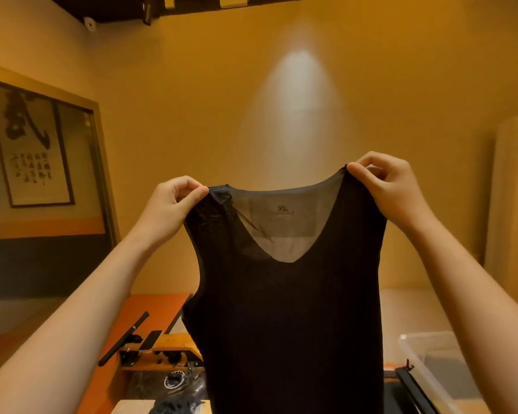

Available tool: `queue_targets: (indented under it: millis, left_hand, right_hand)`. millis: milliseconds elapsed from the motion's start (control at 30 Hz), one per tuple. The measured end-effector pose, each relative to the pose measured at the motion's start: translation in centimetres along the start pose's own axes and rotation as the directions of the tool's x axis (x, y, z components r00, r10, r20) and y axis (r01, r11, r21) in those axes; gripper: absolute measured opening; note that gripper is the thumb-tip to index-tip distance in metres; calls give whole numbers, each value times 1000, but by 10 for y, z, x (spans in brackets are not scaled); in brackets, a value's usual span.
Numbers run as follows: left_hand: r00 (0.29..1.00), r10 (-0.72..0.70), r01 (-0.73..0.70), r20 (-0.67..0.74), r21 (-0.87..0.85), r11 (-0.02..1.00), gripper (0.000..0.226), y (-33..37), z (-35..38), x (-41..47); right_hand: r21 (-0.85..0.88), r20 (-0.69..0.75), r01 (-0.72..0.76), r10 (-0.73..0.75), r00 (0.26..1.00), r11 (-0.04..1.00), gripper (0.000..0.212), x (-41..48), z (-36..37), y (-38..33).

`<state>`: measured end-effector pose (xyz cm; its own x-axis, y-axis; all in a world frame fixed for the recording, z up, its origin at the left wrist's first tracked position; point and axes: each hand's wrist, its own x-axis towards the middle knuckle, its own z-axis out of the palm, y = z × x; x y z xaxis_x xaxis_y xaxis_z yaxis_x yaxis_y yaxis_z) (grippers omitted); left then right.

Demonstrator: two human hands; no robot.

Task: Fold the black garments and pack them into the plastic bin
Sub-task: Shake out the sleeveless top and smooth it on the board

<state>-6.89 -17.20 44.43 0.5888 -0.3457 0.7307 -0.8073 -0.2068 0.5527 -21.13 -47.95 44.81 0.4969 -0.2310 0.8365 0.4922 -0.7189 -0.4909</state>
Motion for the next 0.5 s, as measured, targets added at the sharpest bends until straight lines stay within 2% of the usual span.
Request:
queue_targets:
  millis: [267,500]
  left_hand:
    - [998,10,-2,56,-153,988,19,16,-30,-40]
    - [998,23,-11,56,-198,980,18,17,-25,-31]
  right_hand:
    - [-77,-7,79,-80,997,994,28,-42,-15,-58]
    - [-182,-4,140,-143,990,973,28,-43,-22,-74]
